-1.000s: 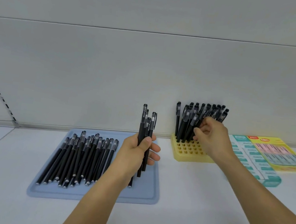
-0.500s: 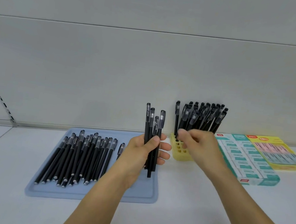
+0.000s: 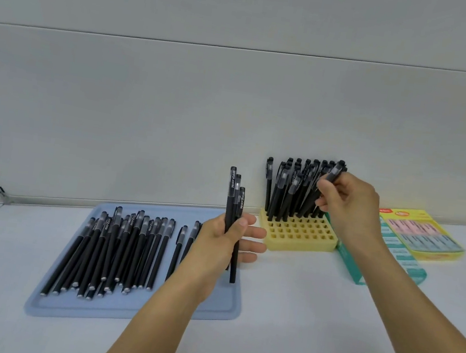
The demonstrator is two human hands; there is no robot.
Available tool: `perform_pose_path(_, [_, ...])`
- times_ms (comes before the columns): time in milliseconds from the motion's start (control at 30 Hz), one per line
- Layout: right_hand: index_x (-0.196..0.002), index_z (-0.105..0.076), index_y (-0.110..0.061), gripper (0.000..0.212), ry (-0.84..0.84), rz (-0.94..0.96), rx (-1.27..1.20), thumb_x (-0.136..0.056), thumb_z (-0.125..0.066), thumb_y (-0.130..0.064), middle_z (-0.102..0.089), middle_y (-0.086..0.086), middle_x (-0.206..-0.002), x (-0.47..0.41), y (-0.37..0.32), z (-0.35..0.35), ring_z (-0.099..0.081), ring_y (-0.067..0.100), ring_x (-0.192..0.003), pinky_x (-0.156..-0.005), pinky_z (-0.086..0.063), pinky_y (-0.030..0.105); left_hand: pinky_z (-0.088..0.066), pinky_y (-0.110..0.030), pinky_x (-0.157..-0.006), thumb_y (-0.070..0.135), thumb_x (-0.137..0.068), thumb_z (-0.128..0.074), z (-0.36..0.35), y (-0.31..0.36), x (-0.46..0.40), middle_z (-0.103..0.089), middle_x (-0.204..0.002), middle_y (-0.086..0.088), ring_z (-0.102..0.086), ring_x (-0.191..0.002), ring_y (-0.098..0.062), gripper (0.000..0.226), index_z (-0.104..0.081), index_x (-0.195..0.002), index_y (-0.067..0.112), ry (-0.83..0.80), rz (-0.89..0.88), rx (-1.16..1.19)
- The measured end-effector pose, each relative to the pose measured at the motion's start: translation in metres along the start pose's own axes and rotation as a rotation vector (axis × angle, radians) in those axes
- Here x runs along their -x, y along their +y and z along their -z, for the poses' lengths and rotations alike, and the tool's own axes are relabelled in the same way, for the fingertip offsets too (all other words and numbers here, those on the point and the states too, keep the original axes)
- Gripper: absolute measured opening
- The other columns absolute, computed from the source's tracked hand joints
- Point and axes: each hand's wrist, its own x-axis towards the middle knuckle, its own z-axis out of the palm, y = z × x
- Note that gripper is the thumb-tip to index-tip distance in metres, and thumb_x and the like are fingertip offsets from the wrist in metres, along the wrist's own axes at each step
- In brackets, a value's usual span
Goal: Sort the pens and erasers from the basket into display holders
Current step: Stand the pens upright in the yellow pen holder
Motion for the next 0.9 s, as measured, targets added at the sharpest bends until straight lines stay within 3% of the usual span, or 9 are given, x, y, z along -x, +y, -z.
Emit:
perform_pose_path(233, [-0.081,-0.065,-0.016,0.014,-0.089,-0.002,0.095,-0.093,-0.061,-0.022,-0.068,0.0,-0.07,-0.007,0.017,-0.017,-0.069,0.014,-0.066,-0.069,-0.06,0.044,-0.06,-0.03,-0.072,0.023,-0.105,-0.043,0.001,0.002,0.0,-0.076,-0.096,-0.005,-0.073,-0.086,-0.025,0.023,-0.062,-0.11,0.012,-0.004,-0.022,0.004])
perform_pose_path(367, [-0.07,-0.058,-0.016,0.025,-0.15,-0.015,0.267,-0.093,-0.061,-0.026,-0.07,0.001,-0.069,-0.006,0.02,-0.025,-0.066,0.004,-0.06,-0.056,-0.049,0.025,-0.06,-0.032,-0.075,0.023,-0.104,-0.043,0.002,0.003,0.0,-0.076,-0.097,-0.005,-0.073,-0.087,-0.025,0.023,-0.063,-0.11,0.012,-0.013,-0.026,0.006])
perform_pose_path(467, [-0.073,-0.059,-0.012,0.026,-0.176,-0.049,0.321,-0.09,-0.065,-0.031,-0.068,0.002,-0.07,-0.009,0.013,-0.022,-0.067,0.021,-0.068,-0.063,-0.052,0.032,-0.06,-0.032,-0.076,0.023,-0.104,-0.043,0.001,0.003,0.001,-0.076,-0.098,-0.006,-0.073,-0.088,-0.025,0.023,-0.063,-0.111,0.012,-0.028,-0.022,0.007])
perform_pose_path(567, [-0.083,-0.055,-0.02,0.022,-0.122,-0.075,0.478,-0.086,-0.067,-0.039,-0.058,-0.008,-0.074,0.001,0.005,-0.017,-0.058,0.019,-0.076,-0.062,-0.042,0.032,-0.06,-0.036,-0.079,0.025,-0.104,-0.044,-0.001,0.005,0.001,-0.075,-0.099,-0.007,-0.073,-0.088,-0.025,0.024,-0.062,-0.114,0.014,-0.053,-0.02,0.021])
perform_pose_path(633, [-0.077,-0.058,-0.025,0.02,-0.107,-0.037,0.341,-0.086,-0.066,-0.04,-0.058,-0.011,-0.07,0.014,-0.003,-0.017,-0.058,0.011,-0.071,-0.058,-0.04,0.029,-0.059,-0.039,-0.082,0.026,-0.104,-0.044,-0.003,0.006,0.001,-0.075,-0.101,-0.008,-0.073,-0.089,-0.026,0.024,-0.062,-0.116,0.015,-0.071,-0.017,0.02])
perform_pose_path(667, [-0.075,-0.062,-0.025,0.021,-0.177,-0.029,0.182,-0.086,-0.067,-0.042,-0.06,-0.011,-0.067,0.02,-0.01,-0.018,-0.057,0.006,-0.065,-0.055,-0.04,0.024,-0.059,-0.041,-0.084,0.026,-0.104,-0.045,-0.005,0.007,0.001,-0.075,-0.101,-0.009,-0.073,-0.089,-0.026,0.024,-0.062,-0.116,0.015,-0.087,-0.014,0.014])
perform_pose_path(733, [-0.076,-0.07,-0.022,0.022,-0.447,-0.048,-0.149,-0.088,-0.067,-0.04,-0.064,-0.01,-0.067,0.032,-0.028,-0.019,-0.056,0.001,-0.061,-0.054,-0.041,0.014,-0.058,-0.043,-0.086,0.026,-0.104,-0.045,-0.01,0.008,0.0,-0.074,-0.102,-0.01,-0.072,-0.091,-0.027,0.025,-0.063,-0.117,0.015,-0.144,-0.01,-0.015])
perform_pose_path(800, [-0.076,-0.07,-0.016,0.02,-0.616,-0.001,-0.296,-0.09,-0.067,-0.029,-0.062,-0.006,-0.066,0.038,-0.038,-0.018,-0.054,0.002,-0.061,-0.056,-0.042,0.013,-0.057,-0.045,-0.088,0.026,-0.104,-0.044,-0.017,0.009,0.0,-0.074,-0.103,-0.01,-0.072,-0.094,-0.028,0.026,-0.063,-0.118,0.015,-0.209,-0.01,-0.053])
perform_pose_path(900, [-0.075,-0.07,-0.014,0.016,-0.455,0.003,-0.326,-0.089,-0.069,-0.023,-0.061,-0.006,-0.06,0.031,-0.04,-0.007,-0.053,0.003,-0.053,-0.051,-0.041,0.015,-0.057,-0.042,-0.09,0.025,-0.105,-0.043,-0.02,0.009,0.0,-0.074,-0.104,-0.007,-0.071,-0.098,-0.021,0.026,-0.064,-0.117,0.016,-0.197,-0.008,-0.088])
